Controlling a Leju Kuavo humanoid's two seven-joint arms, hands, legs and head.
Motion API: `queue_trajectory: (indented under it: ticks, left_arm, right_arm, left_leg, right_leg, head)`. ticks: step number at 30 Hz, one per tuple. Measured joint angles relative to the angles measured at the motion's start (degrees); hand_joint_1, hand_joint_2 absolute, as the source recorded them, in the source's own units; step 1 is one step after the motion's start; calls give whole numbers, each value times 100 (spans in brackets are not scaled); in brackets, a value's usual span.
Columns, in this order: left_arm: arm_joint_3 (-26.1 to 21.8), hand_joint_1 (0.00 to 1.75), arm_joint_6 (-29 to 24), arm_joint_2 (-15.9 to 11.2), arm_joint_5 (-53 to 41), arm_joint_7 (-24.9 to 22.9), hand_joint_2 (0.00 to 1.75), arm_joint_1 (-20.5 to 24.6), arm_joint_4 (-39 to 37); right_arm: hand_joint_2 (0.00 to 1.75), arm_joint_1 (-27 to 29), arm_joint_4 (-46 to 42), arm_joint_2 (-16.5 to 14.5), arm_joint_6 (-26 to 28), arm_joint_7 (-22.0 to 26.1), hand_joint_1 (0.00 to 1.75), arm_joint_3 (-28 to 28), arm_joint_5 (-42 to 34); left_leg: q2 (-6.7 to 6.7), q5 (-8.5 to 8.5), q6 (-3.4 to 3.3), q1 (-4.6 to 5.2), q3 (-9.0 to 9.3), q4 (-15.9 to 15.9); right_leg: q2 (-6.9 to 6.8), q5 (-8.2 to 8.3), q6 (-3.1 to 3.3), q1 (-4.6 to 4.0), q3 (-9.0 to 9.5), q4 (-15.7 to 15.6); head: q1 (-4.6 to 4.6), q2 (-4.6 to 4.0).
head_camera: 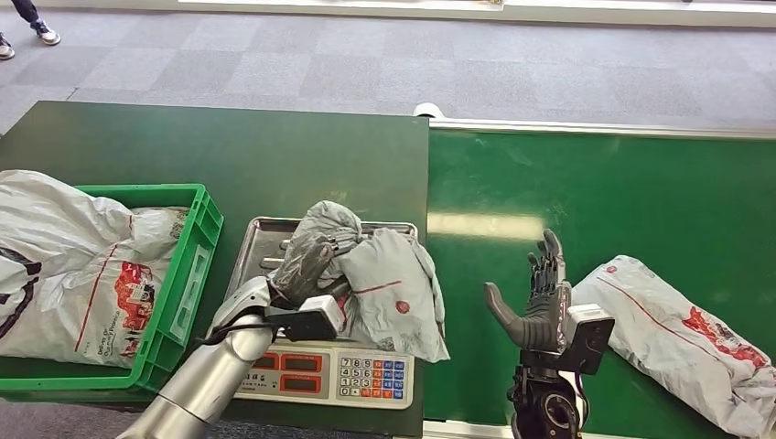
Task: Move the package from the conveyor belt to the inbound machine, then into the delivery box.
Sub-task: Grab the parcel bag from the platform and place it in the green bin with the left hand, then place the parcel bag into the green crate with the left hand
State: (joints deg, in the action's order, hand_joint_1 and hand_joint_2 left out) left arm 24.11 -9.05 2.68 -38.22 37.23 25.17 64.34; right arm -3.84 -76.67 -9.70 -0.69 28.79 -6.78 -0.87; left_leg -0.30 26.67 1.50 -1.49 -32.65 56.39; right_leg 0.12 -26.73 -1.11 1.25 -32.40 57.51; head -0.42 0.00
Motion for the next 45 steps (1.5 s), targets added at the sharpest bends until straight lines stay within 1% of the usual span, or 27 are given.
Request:
queue_trajectory:
  ticks: [2,4,5,6,7,10,13,22,25,27,29,32,34,36,39,41,43,45]
  left_arm:
    - [-159,175,-991,23,196,161,175,-204,393]
    - [-340,175,-2171,28,400,237,175,-447,855]
    - [-427,175,-2579,21,476,247,175,-576,1107]
    - [-512,175,-2855,12,524,254,175,-706,1376]
    - [-589,175,-2994,4,545,259,175,-827,1631]
    - [-740,175,-3074,-1,547,265,175,-1093,2198]
    - [-814,175,-3075,8,485,267,175,-1227,2505]
    - [-885,175,-3075,46,350,269,175,-1351,2802]
    - [-1004,175,-3075,130,-58,269,175,-1373,2875]
    - [-1190,175,-3075,237,-699,270,175,-1386,2988]
    - [-1483,175,-3075,374,-1499,270,175,-1383,3148]
    - [-2074,175,-3075,579,-2501,273,175,-1306,3351]
    - [-2558,175,-3075,676,-2944,275,175,-1210,3443]
    - [-3061,175,-3075,725,-3189,275,175,-1099,3492]
    - [-3788,175,-3075,717,-3340,273,175,-912,3421]
    - [-4244,175,-3075,686,-3505,208,175,-773,3246]
    - [-4611,175,-3075,640,-3737,-58,175,-664,3026]
    - [-4810,175,-3075,563,-3950,-507,175,-620,2841]
  right_arm:
    - [175,6,0,1,46,48,0,-10,-55]
    - [175,28,0,4,85,100,0,-23,-111]
    - [175,43,0,8,96,123,0,-32,-133]
    - [175,56,1,11,102,144,0,-42,-152]
    - [175,64,1,13,105,159,0,-52,-164]
    - [175,67,3,16,114,175,0,-82,-182]
    - [175,65,7,17,128,176,0,-112,-184]
    - [175,61,17,17,134,176,0,-149,-184]
    - [175,56,25,17,134,176,0,-156,-186]
    - [175,52,36,17,134,176,0,-167,-187]
    - [175,52,45,19,134,176,0,-182,-189]
    - [175,58,48,20,134,176,0,-196,-192]
    - [175,72,48,23,135,176,0,-195,-193]
    - [175,93,48,26,138,176,0,-193,-193]
    - [175,126,42,26,150,166,0,-186,-180]
    - [175,151,17,23,157,142,0,-174,-147]
    - [175,177,-25,18,160,120,0,-150,-108]
    - [175,194,-63,14,161,103,0,-121,-78]
  left_leg:
    - [2,1,0,0,-7,0]
    - [5,2,2,-1,-14,-1]
    - [5,2,2,-2,-18,-1]
    - [4,3,3,-2,-22,-1]
    - [3,3,4,-2,-27,-1]
    - [0,3,4,-2,-35,-2]
    - [0,2,3,0,-36,-1]
    - [0,2,3,0,-36,-1]
    - [1,2,3,0,-38,-1]
    - [1,2,3,0,-40,-1]
    - [1,2,3,0,-41,-1]
    - [3,2,3,0,-41,-1]
    - [3,2,3,0,-40,-1]
    - [4,1,4,-2,-38,-1]
    - [3,1,4,-5,-38,-1]
    - [3,1,5,-5,-38,-1]
    - [5,1,5,-4,-39,-1]
    - [9,1,4,-3,-39,-1]
  right_leg:
    - [2,0,0,-1,-9,0]
    - [4,-1,1,-2,-19,0]
    - [4,-1,1,-3,-23,0]
    - [4,-2,1,-3,-27,1]
    - [3,-3,2,-3,-31,0]
    - [0,-4,1,-3,-35,0]
    - [0,-3,1,0,-35,0]
    - [1,-1,1,0,-38,0]
    - [1,-1,1,-1,-40,0]
    - [1,-2,0,0,-41,0]
    - [1,-2,0,0,-42,0]
    - [2,-1,1,0,-43,0]
    - [2,-1,1,0,-44,0]
    - [3,-1,1,-3,-44,1]
    - [3,-1,2,-6,-45,1]
    - [3,-2,2,-6,-45,2]
    - [4,-2,2,-6,-45,2]
    - [5,-1,1,-5,-46,1]
  head:
    - [-1,0]
    - [-2,0]
    - [-2,0]
    - [-2,0]
    - [-2,0]
    - [-1,0]
    - [0,0]
    - [-2,0]
    - [-2,0]
    - [-1,0]
    - [0,0]
    - [-1,0]
    - [-1,0]
    - [-2,0]
    - [-2,0]
    - [-1,0]
    - [1,0]
    - [1,0]
